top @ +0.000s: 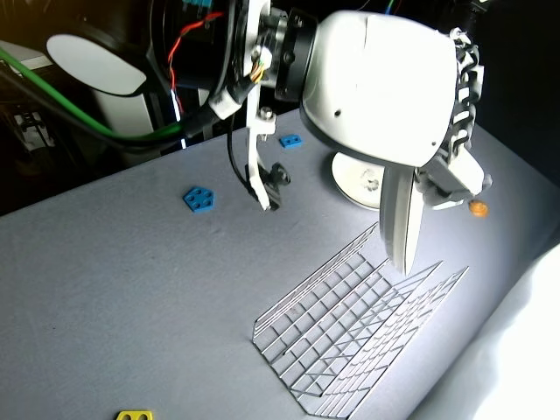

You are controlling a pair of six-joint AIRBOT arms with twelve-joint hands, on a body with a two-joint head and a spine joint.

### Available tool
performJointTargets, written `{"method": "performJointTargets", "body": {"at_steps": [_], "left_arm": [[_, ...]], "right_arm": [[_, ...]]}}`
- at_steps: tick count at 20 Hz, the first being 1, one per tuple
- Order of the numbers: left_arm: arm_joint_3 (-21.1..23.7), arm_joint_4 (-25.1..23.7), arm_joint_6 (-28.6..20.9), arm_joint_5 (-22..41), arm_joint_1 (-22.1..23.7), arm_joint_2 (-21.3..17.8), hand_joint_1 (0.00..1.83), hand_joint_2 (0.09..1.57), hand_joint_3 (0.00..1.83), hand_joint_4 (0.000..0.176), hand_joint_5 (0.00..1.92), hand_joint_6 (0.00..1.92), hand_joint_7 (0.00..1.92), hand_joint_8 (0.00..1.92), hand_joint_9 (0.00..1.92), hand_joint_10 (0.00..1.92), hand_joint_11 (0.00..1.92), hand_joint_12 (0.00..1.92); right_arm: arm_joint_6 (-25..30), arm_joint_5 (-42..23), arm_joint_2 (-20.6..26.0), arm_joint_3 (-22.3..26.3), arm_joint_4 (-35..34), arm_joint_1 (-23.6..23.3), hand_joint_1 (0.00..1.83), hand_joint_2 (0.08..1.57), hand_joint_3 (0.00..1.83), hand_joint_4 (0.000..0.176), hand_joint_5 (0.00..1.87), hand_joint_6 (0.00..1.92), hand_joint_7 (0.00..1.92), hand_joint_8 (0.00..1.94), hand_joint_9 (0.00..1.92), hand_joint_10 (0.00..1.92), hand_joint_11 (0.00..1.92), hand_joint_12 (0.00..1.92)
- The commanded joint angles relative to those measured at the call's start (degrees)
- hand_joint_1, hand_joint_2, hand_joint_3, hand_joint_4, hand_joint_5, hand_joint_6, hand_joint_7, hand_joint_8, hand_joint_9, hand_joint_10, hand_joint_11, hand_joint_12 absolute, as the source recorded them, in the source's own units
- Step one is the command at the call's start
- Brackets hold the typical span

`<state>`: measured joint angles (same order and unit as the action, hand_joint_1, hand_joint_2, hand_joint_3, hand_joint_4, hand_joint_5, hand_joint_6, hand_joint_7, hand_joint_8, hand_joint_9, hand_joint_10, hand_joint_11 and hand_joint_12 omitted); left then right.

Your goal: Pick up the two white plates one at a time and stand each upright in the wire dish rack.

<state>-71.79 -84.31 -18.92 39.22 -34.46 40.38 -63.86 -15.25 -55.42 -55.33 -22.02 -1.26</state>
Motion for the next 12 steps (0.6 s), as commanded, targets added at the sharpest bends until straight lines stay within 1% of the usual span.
{"method": "performJointTargets", "body": {"at_steps": [1, 2, 4, 5, 7, 10, 11, 12], "left_arm": [[-0.48, 1.86, -1.45, 0.71, 0.40, -0.29, 0.00, 1.11, 0.00, 0.000, 0.22, 0.00, 0.25, 0.00, 0.22, 0.00, 0.00, 0.33], [-0.82, 1.42, -2.88, 0.71, 0.41, -0.01, 0.00, 1.11, 0.00, 0.000, 0.22, 0.00, 0.24, 0.00, 0.22, 0.00, 0.00, 0.31], [-1.66, 1.22, -4.24, 0.71, 0.41, 0.90, 0.00, 1.11, 0.00, 0.000, 0.21, 0.00, 0.23, 0.00, 0.20, 0.00, 0.00, 0.29], [-1.92, 1.22, -4.30, 0.71, 0.40, 1.06, 0.00, 1.11, 0.00, 0.000, 0.22, 0.00, 0.24, 0.00, 0.21, 0.00, 0.00, 0.32], [-2.35, 0.91, -5.18, 0.71, 0.34, 1.32, 0.00, 1.11, 0.00, 0.000, 0.22, 0.00, 0.24, 0.00, 0.22, 0.00, 0.00, 0.35], [-2.72, 0.15, -5.75, 0.71, 0.15, 1.63, 0.00, 1.11, 0.00, 0.000, 0.21, 0.00, 0.22, 0.00, 0.19, 0.00, 0.00, 0.30], [-2.75, -0.15, -5.80, 0.68, 0.13, 1.71, 0.00, 1.11, 0.00, 0.000, 0.21, 0.00, 0.22, 0.00, 0.20, 0.00, 0.00, 0.31], [-2.76, -0.44, -5.81, 0.60, 0.11, 1.81, 0.00, 1.11, 0.00, 0.000, 0.20, 0.00, 0.22, 0.00, 0.20, 0.00, 0.00, 0.30]], "right_arm": [[0.54, -8.57, 0.34, 0.05, 0.11, -0.83, 1.20, 1.15, 0.00, 0.016, 0.91, 1.15, 0.92, 1.03, 1.10, 0.01, 0.60, 1.12], [0.51, -8.56, 0.46, 0.05, -0.11, -0.55, 1.20, 1.15, 0.00, 0.018, 0.91, 1.15, 0.93, 1.02, 1.10, 0.01, 0.60, 1.12], [0.47, -8.44, 1.38, -0.06, -2.31, 0.05, 1.20, 1.14, 0.00, 0.015, 0.93, 1.13, 0.93, 1.01, 1.10, 0.01, 0.60, 1.11], [0.34, -8.31, 1.49, -0.45, -2.33, 0.24, 1.20, 1.15, 0.00, 0.013, 0.92, 1.15, 0.92, 1.02, 1.10, 0.00, 0.60, 1.11], [0.21, -8.08, 1.49, -1.28, -3.12, 0.34, 1.20, 1.15, 0.00, 0.016, 0.92, 1.14, 0.93, 1.02, 1.10, 0.00, 0.61, 1.12], [0.11, -8.35, 1.67, -1.85, -4.28, 0.21, 1.20, 1.15, 0.00, 0.015, 0.92, 1.14, 0.93, 1.01, 1.11, 0.01, 0.61, 1.12], [0.04, -8.60, 1.78, -2.10, -5.24, 0.22, 1.20, 1.15, 0.00, 0.019, 0.92, 1.14, 0.94, 1.01, 1.11, 0.00, 0.61, 1.12], [-0.10, -8.66, 1.90, -2.56, -6.80, 0.22, 1.21, 1.15, 0.00, 0.002, 0.94, 1.13, 0.92, 1.02, 1.10, 0.00, 0.60, 1.11]]}}
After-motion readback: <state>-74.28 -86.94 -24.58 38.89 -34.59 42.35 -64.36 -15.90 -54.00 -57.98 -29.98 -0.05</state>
